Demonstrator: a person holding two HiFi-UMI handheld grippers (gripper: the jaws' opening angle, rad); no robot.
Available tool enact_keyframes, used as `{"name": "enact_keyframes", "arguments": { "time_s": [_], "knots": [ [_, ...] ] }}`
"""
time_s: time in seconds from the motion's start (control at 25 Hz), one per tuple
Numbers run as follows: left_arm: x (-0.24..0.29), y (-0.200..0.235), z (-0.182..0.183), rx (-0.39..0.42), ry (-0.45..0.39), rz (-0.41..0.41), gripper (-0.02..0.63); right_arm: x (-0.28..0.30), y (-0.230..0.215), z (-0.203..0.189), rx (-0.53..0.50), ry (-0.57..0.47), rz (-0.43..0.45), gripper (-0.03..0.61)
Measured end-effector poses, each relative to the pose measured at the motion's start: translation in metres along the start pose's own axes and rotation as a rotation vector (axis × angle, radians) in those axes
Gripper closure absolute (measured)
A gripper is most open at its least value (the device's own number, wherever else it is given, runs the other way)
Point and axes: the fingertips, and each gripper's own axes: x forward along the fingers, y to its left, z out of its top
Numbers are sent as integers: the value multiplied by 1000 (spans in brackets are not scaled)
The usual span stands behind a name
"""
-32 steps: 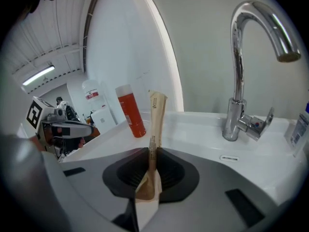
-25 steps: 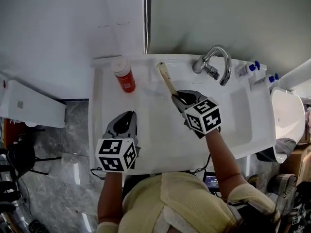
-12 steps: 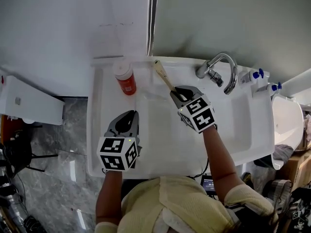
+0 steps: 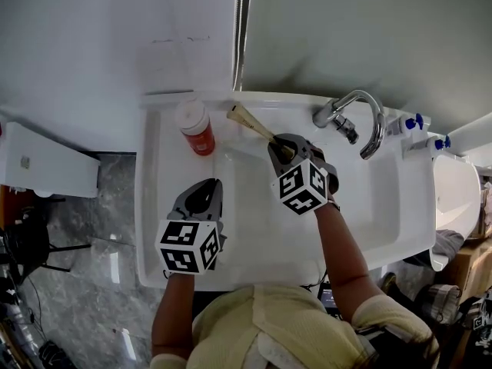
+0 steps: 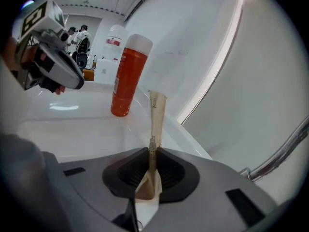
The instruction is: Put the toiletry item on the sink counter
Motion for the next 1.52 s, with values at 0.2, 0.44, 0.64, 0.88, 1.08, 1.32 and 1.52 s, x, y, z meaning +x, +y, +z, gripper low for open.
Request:
{"name": "enact_keyframes", "arguments": {
  "time_s": [0.2,0.44,0.64,0.88,1.08,1.32,1.52],
  "knots": [
    [5,1,-3,0,17,-4,561,8,-2,-1,-69,4,-37,509],
    [9,2,-6,1,33,-8,561,15,-2,-1,-137,16,-53,509],
    [12,4,-8,3,45,-17,561,24,-6,6,-230,42,-49,509],
    [12,6,-10,6,54,-28,561,37,-1,11,-291,56,4,509],
    [12,13,-8,1,51,-23,561,42,3,11,-306,57,33,509],
    [13,14,-9,-5,52,-22,561,45,1,16,-280,30,38,508],
    [13,15,-9,-5,57,-21,561,52,-2,14,-262,38,27,499]
  ]
}}
